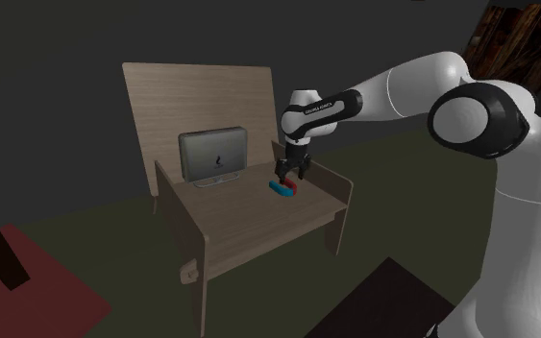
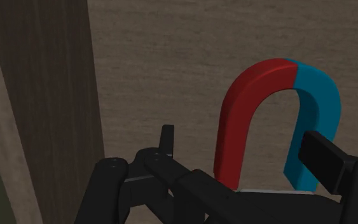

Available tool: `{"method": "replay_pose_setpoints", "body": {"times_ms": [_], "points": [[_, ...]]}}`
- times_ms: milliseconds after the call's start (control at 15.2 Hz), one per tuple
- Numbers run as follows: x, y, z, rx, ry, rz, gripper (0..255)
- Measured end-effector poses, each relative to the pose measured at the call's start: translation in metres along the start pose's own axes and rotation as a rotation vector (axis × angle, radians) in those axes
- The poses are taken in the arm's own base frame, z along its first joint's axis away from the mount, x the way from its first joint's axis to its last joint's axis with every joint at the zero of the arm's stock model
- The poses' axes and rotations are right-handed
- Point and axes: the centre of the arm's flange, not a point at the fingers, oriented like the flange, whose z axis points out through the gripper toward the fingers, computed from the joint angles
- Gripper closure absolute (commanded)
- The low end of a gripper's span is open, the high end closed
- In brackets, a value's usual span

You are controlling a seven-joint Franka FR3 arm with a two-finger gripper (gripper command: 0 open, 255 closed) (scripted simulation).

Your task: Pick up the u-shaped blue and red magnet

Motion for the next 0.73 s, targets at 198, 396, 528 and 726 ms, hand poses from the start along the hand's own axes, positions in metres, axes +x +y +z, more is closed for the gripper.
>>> {"method": "replay_pose_setpoints", "body": {"times_ms": [198,396,528,726], "points": [[0.0021,0.0001,0.0065,0.000,0.000,0.000,255],[0.0026,-0.0003,0.0070,0.000,0.001,0.000,255],[0.0027,-0.0004,0.0070,0.000,0.001,0.000,255],[0.0028,-0.0004,0.0070,0.000,0.001,0.000,255]]}}
